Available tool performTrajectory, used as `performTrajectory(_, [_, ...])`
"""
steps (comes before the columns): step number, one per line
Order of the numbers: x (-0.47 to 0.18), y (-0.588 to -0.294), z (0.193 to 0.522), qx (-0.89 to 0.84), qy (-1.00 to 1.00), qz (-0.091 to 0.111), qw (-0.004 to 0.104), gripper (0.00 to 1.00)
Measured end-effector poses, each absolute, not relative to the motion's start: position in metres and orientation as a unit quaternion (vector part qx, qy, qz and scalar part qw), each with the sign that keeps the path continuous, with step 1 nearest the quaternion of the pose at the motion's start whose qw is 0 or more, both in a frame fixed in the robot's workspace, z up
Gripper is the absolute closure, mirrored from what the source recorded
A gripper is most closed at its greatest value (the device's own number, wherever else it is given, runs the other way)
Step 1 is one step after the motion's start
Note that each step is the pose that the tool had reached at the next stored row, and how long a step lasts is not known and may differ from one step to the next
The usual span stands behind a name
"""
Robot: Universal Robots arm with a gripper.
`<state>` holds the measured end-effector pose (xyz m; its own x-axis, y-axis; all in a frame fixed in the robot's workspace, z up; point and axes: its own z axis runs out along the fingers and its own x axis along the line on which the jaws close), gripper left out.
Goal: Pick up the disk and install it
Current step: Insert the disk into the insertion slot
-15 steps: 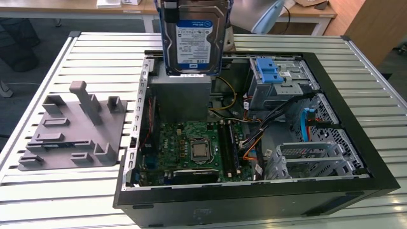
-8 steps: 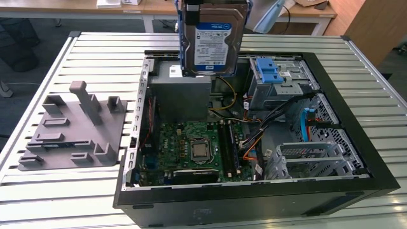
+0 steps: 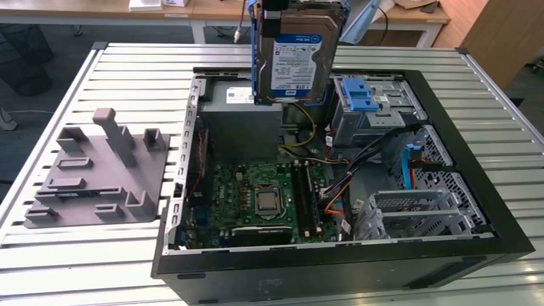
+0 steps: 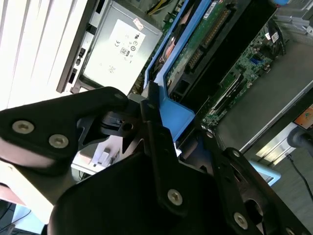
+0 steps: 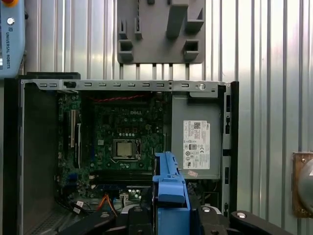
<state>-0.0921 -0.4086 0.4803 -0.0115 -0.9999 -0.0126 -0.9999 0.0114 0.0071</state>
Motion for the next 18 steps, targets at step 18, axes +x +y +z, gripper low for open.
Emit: performTrajectory(18, [-0.092,-0.473,0.473,-0.703,0.711,0.007,0.002,0.64])
